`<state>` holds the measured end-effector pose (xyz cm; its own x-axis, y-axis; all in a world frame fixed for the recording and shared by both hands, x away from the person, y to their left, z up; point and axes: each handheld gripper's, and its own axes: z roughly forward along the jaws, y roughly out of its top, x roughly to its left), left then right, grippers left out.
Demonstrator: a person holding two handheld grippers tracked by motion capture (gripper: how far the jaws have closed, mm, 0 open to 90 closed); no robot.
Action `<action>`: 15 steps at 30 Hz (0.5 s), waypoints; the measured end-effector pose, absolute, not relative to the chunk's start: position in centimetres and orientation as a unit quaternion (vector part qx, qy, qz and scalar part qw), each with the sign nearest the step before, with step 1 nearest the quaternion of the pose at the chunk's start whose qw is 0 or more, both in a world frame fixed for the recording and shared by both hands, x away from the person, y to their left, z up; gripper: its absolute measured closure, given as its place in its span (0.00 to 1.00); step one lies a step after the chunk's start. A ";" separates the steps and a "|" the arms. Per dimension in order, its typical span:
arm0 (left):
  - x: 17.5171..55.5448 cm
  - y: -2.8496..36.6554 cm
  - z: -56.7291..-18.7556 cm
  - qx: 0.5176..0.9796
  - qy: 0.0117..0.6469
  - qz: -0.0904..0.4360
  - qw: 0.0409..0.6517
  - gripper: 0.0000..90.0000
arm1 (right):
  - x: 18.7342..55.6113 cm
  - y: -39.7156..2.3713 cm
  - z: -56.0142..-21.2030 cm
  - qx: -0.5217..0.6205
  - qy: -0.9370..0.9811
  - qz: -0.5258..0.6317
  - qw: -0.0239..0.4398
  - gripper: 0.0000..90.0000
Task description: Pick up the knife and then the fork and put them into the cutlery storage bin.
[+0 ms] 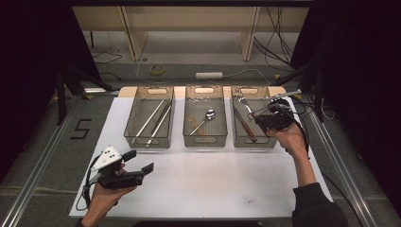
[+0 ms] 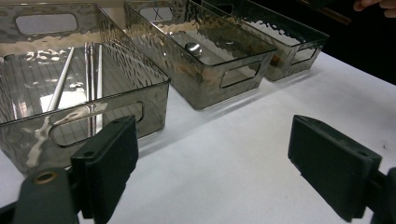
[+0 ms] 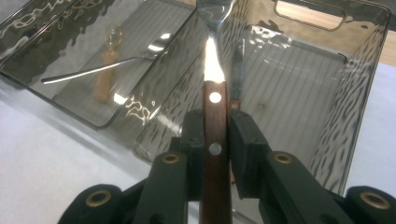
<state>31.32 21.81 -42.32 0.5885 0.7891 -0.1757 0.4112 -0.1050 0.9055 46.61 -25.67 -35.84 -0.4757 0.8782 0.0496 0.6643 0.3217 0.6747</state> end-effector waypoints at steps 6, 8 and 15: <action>31.3 21.8 -42.3 0.724 0.414 0.180 0.522 0.18 | 47.5 -25.4 -35.9 0.489 0.796 0.318 0.162 0.86; 31.3 21.8 -42.3 0.724 0.413 0.180 0.522 0.18 | 47.9 -25.3 -35.9 0.491 0.796 0.315 0.162 0.86; 31.3 21.7 -42.3 0.724 0.413 0.180 0.522 0.18 | 49.0 -25.1 -35.9 0.496 0.794 0.312 0.163 0.86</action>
